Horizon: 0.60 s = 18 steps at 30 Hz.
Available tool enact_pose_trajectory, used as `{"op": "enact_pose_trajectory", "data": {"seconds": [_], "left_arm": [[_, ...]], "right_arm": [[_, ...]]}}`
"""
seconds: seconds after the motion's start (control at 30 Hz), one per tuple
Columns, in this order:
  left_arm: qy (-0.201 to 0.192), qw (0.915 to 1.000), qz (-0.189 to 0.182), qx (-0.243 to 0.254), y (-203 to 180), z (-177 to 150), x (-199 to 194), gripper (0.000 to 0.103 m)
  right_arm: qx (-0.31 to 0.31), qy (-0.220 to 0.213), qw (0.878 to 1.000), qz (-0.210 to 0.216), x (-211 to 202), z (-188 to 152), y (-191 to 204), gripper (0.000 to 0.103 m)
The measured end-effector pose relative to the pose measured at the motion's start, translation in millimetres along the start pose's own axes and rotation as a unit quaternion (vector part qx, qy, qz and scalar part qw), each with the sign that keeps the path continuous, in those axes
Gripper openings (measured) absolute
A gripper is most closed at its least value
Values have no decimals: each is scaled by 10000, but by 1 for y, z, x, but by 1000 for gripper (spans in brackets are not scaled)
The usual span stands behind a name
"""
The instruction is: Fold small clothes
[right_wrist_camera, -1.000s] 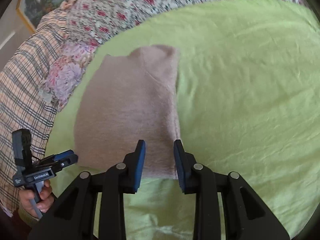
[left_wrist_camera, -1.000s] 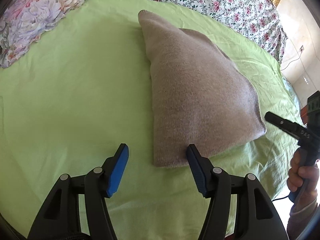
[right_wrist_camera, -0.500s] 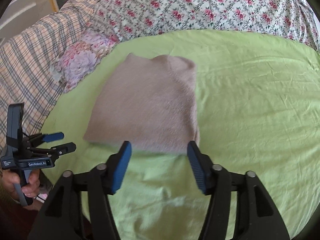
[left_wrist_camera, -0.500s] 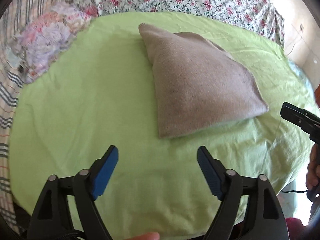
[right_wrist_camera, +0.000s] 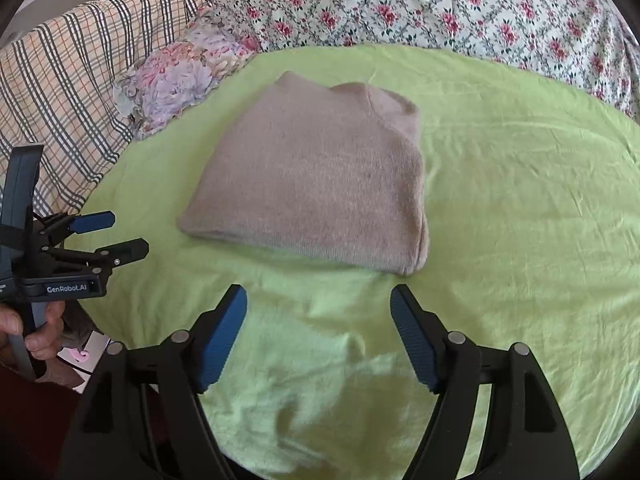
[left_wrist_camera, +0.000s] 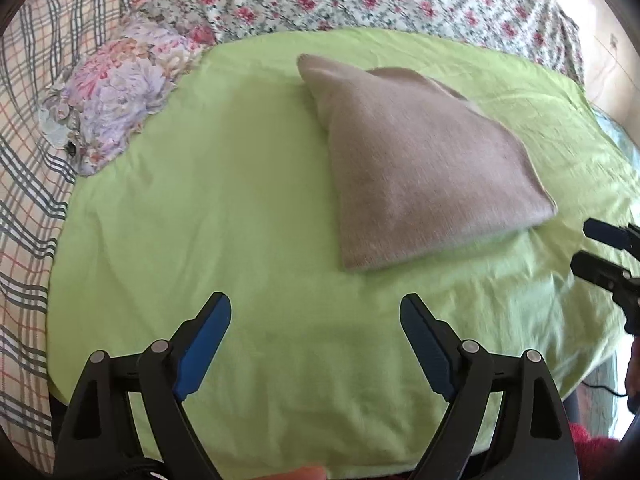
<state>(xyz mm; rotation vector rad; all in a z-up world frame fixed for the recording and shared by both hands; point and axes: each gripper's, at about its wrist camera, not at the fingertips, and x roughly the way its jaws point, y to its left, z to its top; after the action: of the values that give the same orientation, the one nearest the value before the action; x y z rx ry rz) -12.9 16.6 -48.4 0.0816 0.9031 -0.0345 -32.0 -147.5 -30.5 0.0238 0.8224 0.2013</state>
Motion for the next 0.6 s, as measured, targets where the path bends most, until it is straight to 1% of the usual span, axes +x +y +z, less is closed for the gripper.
{"op": "enact_pose_trajectory", "data": {"seconds": [0.1,0.27,0.47,0.6], "left_arm": [[-36,9999,102,-75,-1,9,1,87],[11,9994,344,6,-8,23,6,87],[54,9994,353,37,-15,32,11,87],[43,9995,309,52,-18,38,12,87]], "right_arm": [[-7,-24,10000,1,5,6,1,77],[-73,73,9999,3,15,12,4,79],[-197,132,9997,-73,21,19,4,79],[-71,108,9999,16,23,29,-6,80]]}}
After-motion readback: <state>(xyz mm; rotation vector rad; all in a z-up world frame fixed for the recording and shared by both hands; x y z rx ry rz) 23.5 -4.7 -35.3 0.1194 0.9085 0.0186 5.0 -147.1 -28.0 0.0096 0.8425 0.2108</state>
